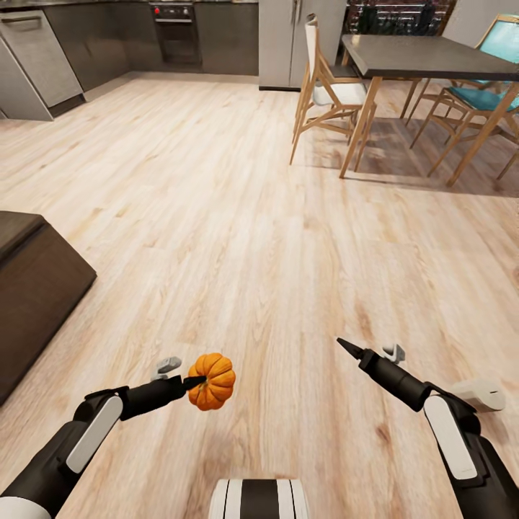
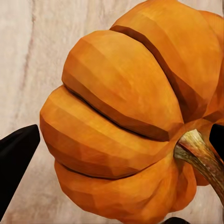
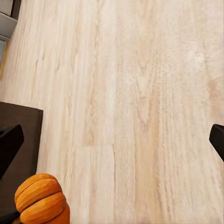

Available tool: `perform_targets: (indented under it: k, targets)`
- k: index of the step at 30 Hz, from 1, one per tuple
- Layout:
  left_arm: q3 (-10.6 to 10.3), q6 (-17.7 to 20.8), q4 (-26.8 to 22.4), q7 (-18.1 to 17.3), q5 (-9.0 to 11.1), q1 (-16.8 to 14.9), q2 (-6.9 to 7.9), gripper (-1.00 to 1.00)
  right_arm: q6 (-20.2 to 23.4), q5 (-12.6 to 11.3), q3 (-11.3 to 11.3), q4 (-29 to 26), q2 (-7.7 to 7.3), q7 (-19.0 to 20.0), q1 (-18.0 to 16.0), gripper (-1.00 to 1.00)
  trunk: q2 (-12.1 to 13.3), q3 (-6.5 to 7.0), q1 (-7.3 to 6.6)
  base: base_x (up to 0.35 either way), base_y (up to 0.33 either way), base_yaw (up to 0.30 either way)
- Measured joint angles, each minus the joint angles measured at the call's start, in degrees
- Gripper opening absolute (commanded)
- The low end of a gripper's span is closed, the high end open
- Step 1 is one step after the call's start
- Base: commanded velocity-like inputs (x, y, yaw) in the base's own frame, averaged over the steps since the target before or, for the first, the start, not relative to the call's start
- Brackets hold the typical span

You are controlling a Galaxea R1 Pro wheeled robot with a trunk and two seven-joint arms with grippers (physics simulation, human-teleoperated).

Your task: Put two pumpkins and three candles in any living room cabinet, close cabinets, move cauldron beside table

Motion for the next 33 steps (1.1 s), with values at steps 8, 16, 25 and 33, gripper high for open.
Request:
perform_targets:
  k: [8, 16, 25, 33]
  targets:
    - [0.12, 2.62, -0.08, -0.02, 0.29, 0.0, 0.18, -1.0, 0.77, 0.01, 0.06, 2.37, -0.11, -0.91, 0.0, 1.0, 0.11, 1.77, -0.21, 0.0, 0.0, 0.0]
    - [0.14, 5.35, -0.09, 0.02, 0.44, 0.0, 0.34, -1.0, 0.75, -0.01, 0.1, 1.79, -0.09, -1.07, 0.0, 1.0, 0.21, 3.55, -0.41, 0.0, 0.0, 0.0]
    - [0.13, 5.35, -0.09, 0.02, 0.44, 0.0, 0.5, -1.0, 0.7, -0.01, 0.1, 1.84, -0.09, -1.03, 0.0, 1.0, 0.33, 5.54, -0.64, 0.0, 0.0, 0.0]
    - [0.14, 5.34, -0.09, 0.03, 0.42, -0.02, 0.51, -1.0, 0.7, 0.0, 0.18, 1.89, -0.09, -0.98, 0.0, 1.0, 0.44, 7.32, -0.85, 0.0, 0.0, 0.0]
